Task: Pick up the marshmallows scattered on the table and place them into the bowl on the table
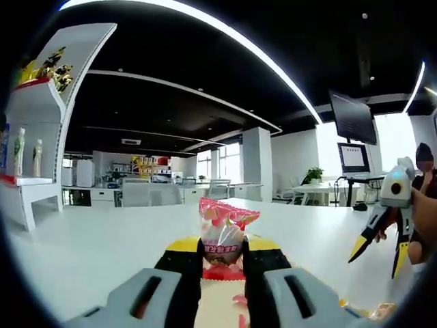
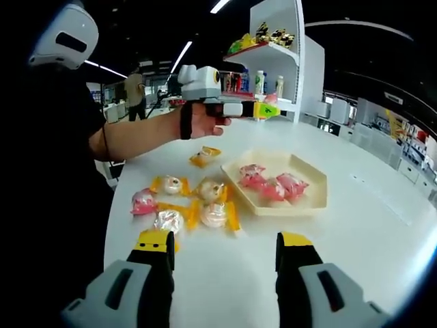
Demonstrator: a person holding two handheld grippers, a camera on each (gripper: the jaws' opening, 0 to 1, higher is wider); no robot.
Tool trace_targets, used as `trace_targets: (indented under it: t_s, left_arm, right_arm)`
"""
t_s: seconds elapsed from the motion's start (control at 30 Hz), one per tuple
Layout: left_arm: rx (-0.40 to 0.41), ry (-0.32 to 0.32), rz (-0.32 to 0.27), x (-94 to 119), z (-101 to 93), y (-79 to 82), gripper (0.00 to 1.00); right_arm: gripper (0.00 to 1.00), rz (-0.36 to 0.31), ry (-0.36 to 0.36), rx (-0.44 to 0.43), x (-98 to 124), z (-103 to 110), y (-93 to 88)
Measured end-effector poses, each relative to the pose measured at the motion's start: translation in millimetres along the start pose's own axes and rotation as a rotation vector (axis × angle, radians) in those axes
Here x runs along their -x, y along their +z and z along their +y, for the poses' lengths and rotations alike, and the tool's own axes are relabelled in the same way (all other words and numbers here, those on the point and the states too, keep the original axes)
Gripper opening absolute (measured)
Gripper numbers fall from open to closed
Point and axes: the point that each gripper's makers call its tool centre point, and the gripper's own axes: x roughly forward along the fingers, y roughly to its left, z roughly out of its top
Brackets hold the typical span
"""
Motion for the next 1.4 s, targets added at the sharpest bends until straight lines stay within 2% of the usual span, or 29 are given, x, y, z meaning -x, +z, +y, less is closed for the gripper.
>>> trace_targets:
  t_s: [0.7,1.3,1.37,1.4]
  left_arm:
    - [-0.007,0.004,0.001,-13.3,-3.6,3.3,0.22]
    - [-0.024,-0.012,0.016,-17.7,-6.8,-0.9,0.23]
    - [-0.019,-0.025,0.011,-17.8,-9.0,-0.4,0.26]
    - [-0.017,-0.052,0.003,-17.6,-13.5,1.2,0.36]
  right_arm:
    - [0.58,-0.006,-0.006,-0.016,1.5,-3.9,-6.3]
    - [0.57,-0.015,-0.001,-0.011,0.7,-2.0,-6.4]
    - [0.57,-0.014,0.000,-0.011,0.4,-1.4,-6.5]
    - [0.57,-0.012,0.001,-0.011,0.2,-1.2,-6.7]
